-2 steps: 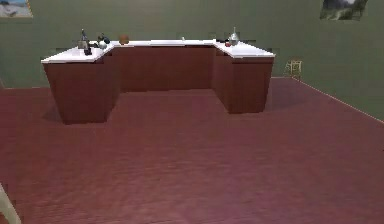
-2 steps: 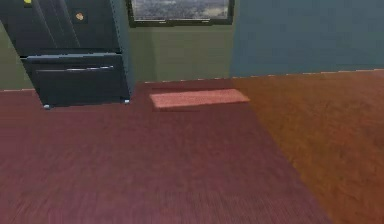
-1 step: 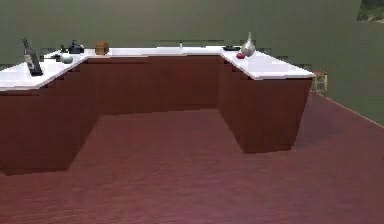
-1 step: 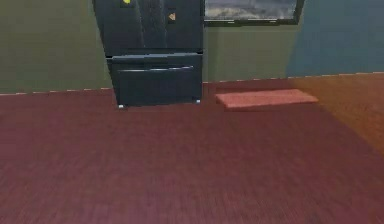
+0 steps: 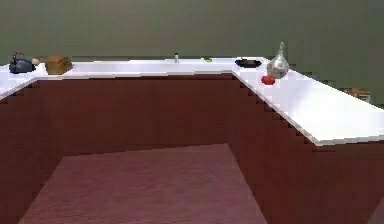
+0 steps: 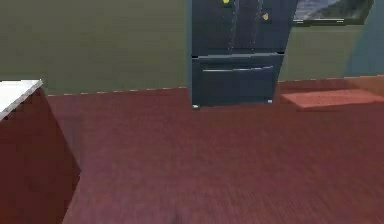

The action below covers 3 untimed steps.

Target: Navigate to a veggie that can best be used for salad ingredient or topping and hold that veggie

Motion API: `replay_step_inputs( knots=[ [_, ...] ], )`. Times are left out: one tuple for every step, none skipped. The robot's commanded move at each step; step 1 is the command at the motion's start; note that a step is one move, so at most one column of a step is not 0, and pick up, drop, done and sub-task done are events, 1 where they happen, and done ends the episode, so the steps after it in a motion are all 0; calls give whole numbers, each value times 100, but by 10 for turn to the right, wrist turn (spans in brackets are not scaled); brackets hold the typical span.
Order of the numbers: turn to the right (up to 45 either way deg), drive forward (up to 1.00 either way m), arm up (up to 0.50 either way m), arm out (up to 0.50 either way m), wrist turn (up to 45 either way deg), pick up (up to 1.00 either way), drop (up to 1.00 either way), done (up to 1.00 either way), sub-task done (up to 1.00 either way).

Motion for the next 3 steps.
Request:
replay_step_inputs(
  knots=[
    [0, 75, 0, 0, 0, 0, 0, 0, 0],
    [-450, 0, 0, 0, 0, 0, 0, 0, 0],
    [450, 0, 0, 0, 0, 0, 0, 0, 0]
  ],
)
